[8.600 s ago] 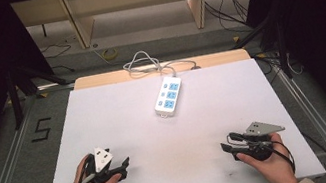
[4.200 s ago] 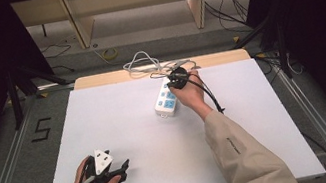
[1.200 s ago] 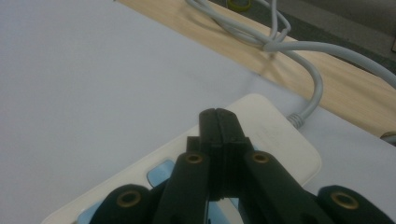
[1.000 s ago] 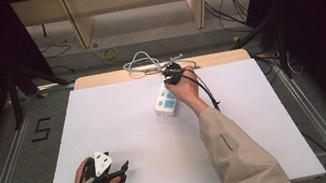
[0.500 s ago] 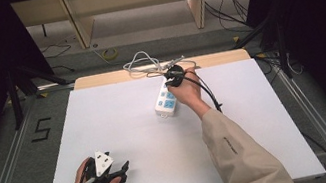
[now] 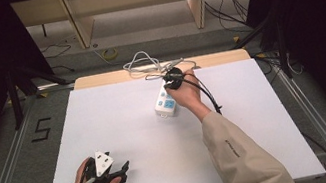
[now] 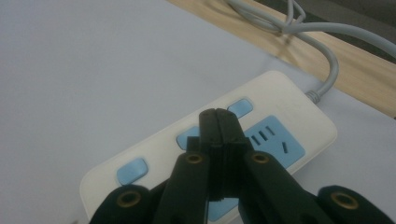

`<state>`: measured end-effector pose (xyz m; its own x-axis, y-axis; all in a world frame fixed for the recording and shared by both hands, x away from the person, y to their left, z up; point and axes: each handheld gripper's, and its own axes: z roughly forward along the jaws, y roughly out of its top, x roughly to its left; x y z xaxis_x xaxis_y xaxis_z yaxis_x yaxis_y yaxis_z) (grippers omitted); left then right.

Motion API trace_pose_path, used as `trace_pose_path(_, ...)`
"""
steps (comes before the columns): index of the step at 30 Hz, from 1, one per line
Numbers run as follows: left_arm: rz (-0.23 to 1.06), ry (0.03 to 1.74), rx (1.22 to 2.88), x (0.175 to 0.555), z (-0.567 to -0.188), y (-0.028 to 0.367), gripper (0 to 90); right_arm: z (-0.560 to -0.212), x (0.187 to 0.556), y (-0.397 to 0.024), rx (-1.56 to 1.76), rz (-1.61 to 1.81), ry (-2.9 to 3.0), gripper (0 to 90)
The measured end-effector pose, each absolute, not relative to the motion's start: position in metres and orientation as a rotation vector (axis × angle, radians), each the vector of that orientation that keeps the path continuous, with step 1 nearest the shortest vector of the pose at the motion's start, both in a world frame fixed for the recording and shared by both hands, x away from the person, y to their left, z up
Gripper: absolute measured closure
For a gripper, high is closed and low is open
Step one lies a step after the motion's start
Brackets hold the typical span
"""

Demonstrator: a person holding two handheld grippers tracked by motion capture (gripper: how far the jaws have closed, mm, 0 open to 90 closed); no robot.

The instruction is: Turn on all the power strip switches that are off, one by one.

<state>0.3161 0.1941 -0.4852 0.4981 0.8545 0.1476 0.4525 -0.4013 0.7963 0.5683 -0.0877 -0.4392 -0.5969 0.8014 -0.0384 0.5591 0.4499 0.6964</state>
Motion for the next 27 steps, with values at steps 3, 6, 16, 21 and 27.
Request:
trace_pose_path(3,0.726,1.071,2.035,0.316,-0.485,0.194,26.0,-0.440,0.567,-0.087,1.145,0.922,2.349,90.0)
trace_pose_path(6,0.727,1.070,2.035,0.316,-0.485,0.194,26.0,-0.439,0.565,-0.087,1.137,0.923,2.353,90.0)
trace_pose_path(16,0.726,1.074,2.031,0.316,-0.486,0.194,26.0,-0.436,0.559,-0.081,1.113,0.921,2.368,90.0)
trace_pose_path(21,0.726,1.074,2.031,0.316,-0.486,0.194,26.0,-0.437,0.556,-0.079,1.107,0.922,2.380,90.0)
trace_pose_path(27,0.726,1.074,2.034,0.316,-0.486,0.194,26.0,-0.438,0.554,-0.077,1.108,0.924,2.397,90.0)
